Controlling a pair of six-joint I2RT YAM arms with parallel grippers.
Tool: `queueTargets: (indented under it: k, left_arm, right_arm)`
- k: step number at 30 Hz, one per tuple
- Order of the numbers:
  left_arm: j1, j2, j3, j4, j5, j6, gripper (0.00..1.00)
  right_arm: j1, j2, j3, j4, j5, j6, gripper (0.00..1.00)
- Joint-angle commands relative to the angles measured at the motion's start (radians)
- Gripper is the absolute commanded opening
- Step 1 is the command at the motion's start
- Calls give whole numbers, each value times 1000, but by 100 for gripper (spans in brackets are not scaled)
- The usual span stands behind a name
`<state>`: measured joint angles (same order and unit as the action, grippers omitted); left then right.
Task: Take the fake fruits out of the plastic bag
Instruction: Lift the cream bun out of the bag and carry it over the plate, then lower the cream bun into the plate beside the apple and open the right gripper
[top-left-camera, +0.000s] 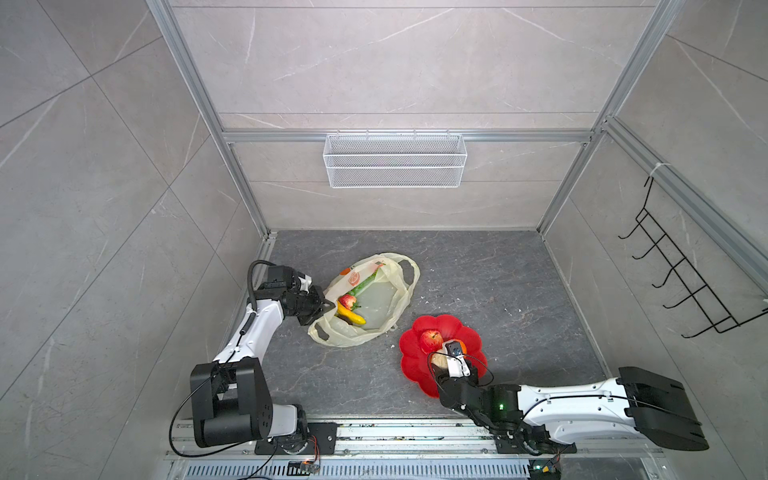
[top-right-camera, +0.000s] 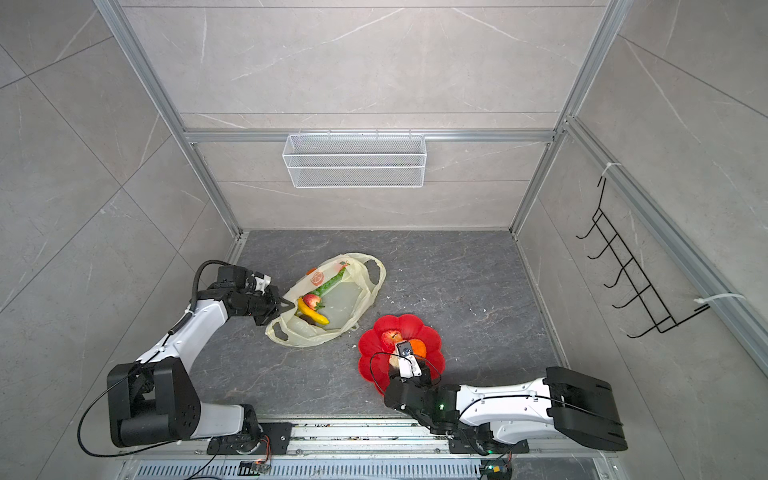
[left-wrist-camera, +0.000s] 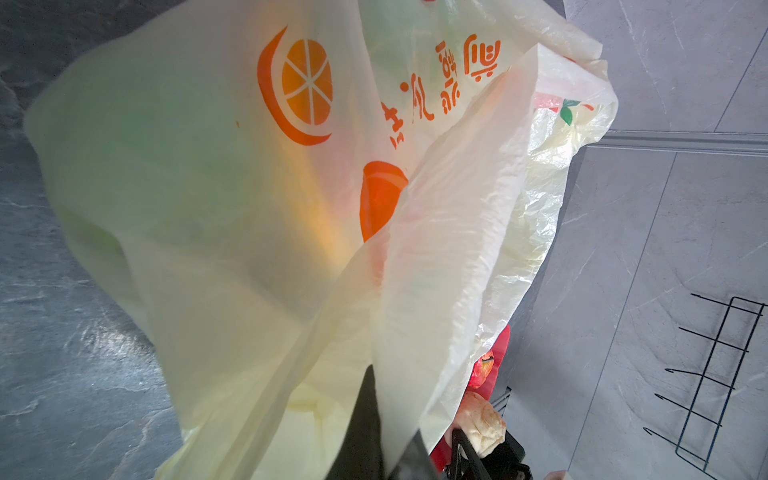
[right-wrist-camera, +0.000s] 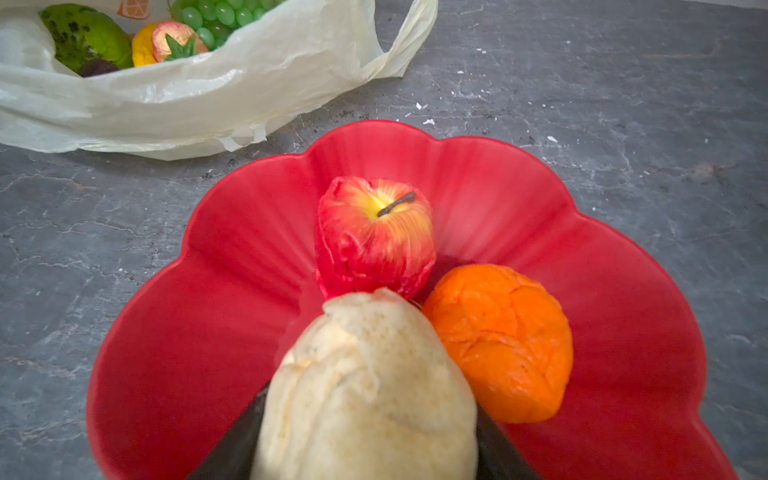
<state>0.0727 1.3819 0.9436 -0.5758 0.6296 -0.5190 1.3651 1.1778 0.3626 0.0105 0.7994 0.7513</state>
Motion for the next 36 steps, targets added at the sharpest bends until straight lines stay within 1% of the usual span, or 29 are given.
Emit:
queueTargets:
  k: [1,5,11,17,21,25,28,36]
  left_arm:
    - [5,0,-1,-8,7,32,0]
    - [4,-2,-3,-9,6,32,0]
    - [4,-4,-1,-10,7,33,0]
    - [4,-7,0,-10,9,34,0]
    - [4,-10,0,-10,9,33,0]
    - [5,-11,-1,-10,9,33,0]
    - [5,-11,-1,-10,9,33,0]
    - [5,-11,-2,-10,8,35,0]
  right_arm:
    - [12,42,-7,41,80,88,57]
    - [17,89,6,43,131,127,59]
    - [16,159,36,24,177,174,63]
    - [17,235,80,25,176,164,66]
    - [16,267,99,22,169,156,70]
    - [15,281,110,19,165,155,73]
    - [15,276,107,13,168,163,78]
    - [14,239,93,-3,178,177,78]
